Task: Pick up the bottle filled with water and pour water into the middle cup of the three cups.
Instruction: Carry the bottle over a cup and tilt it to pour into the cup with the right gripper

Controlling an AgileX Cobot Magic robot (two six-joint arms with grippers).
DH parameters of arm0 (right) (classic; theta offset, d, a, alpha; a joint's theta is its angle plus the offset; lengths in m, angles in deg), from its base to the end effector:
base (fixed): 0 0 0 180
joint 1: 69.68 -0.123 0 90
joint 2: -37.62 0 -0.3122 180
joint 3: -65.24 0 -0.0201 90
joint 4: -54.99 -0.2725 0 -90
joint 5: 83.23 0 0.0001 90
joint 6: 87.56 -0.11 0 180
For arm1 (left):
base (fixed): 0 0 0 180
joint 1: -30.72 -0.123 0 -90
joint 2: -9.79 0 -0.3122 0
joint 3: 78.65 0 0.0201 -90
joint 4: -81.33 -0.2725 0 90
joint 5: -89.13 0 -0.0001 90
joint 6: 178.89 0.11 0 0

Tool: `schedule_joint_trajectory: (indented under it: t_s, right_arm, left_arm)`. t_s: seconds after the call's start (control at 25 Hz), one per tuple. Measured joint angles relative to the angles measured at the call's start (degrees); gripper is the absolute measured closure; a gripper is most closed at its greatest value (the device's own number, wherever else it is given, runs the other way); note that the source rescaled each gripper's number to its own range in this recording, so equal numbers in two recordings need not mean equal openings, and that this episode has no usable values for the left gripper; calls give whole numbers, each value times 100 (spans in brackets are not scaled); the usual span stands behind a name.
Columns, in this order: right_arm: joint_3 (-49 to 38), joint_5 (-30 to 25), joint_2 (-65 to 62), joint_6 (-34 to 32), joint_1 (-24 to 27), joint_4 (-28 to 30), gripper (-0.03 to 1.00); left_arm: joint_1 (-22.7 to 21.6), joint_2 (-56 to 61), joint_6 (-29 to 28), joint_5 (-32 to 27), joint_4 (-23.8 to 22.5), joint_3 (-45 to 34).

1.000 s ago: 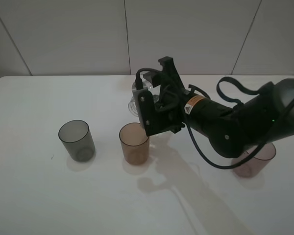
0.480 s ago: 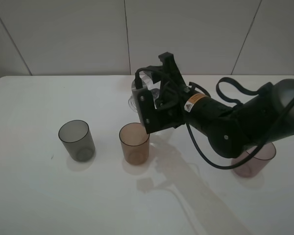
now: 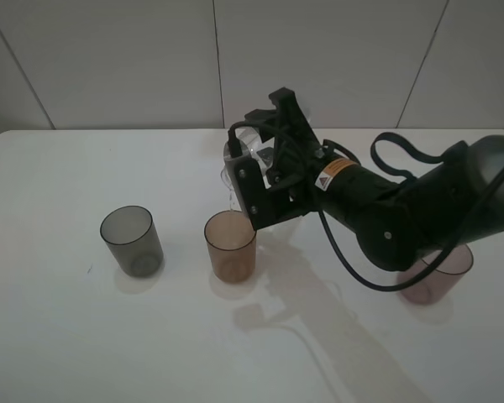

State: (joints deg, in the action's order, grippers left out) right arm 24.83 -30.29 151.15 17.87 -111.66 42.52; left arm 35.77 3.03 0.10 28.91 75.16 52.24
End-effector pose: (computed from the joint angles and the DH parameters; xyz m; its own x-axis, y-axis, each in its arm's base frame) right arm 0.2866 0.2324 0.1513 0.5489 -0.8188 0.1681 -0.0761 -0.2492 -0.9655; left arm 0.0036 0.0100 0.2813 -0.4354 0.0745 -0.8972 0.0198 0.9971 0.0732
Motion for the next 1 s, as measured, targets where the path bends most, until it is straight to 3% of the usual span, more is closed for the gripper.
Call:
schedule_joint_trajectory:
  t_s: [1.0]
  right_arm:
    - [0,82,0,463,0,5,94]
  left_arm:
    - [0,0,0,0,0,0]
